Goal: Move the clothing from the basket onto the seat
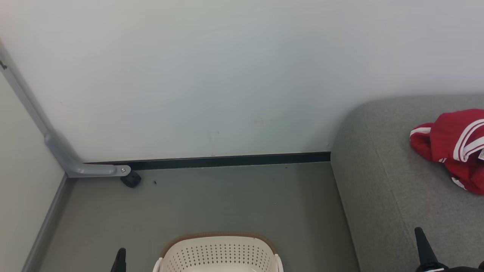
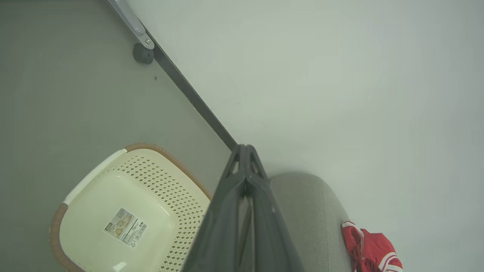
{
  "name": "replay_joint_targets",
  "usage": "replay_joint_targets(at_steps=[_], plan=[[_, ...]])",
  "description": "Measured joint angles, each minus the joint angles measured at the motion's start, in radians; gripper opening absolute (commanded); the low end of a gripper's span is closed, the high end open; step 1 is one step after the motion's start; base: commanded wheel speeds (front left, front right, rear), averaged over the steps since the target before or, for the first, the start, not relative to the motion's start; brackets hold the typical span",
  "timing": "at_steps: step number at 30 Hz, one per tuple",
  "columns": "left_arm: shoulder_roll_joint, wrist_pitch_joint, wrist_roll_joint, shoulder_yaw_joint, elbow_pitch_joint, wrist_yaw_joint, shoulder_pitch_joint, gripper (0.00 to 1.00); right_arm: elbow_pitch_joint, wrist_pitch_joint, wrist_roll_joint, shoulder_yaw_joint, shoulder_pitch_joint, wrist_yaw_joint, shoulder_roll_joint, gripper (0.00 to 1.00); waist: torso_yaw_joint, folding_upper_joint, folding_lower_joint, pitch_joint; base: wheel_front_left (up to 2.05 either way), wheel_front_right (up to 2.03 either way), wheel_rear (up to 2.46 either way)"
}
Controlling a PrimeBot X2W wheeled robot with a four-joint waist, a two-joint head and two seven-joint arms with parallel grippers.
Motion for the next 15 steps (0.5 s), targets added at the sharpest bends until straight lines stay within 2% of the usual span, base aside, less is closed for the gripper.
replay_joint_targets(at_steps=[15], plan=[[-0.003, 0.053, -0.215, 0.039, -0.003, -0.035, -0.022, 0.0, 0.016, 0.053, 0.193, -0.063, -0.021, 0.019, 0.039, 0.0, 0.009, 0.0, 0.0, 0.0, 0.0, 0.0, 0.0]])
